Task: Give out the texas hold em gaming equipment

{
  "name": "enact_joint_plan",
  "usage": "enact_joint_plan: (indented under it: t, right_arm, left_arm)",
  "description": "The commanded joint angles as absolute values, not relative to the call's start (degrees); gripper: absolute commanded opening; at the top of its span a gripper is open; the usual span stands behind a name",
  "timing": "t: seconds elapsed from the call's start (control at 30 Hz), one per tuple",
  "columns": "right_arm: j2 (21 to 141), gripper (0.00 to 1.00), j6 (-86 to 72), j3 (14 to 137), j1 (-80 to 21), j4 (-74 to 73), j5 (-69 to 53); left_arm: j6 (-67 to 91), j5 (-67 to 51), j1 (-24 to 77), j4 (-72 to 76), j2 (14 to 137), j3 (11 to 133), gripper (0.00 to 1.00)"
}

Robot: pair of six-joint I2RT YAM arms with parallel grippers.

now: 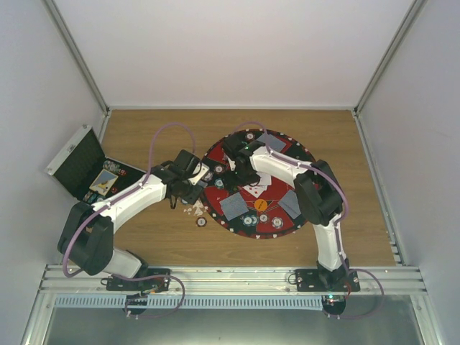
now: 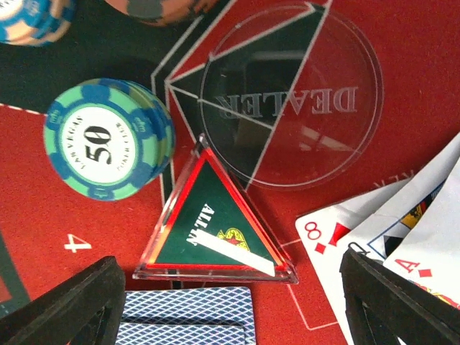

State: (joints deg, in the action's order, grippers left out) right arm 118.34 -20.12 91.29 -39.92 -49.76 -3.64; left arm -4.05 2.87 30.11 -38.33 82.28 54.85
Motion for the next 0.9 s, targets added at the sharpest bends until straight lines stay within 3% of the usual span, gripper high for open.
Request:
enact_joint_plan:
  t: [0.0,0.87]
  right_arm:
    - [119.4,0.83,-24.4,92.3,-40.7,-51.7,-1.8]
    - [125.1,0.77,-37.4,96.5,-42.4,-54.2,1.6]
  left_arm:
    - [-3.6,2.2,29.9,-35.6,82.4,55.1,0.54]
    - [-3.6,0.1,30.0,-33.5,79.6,53.4,0.54]
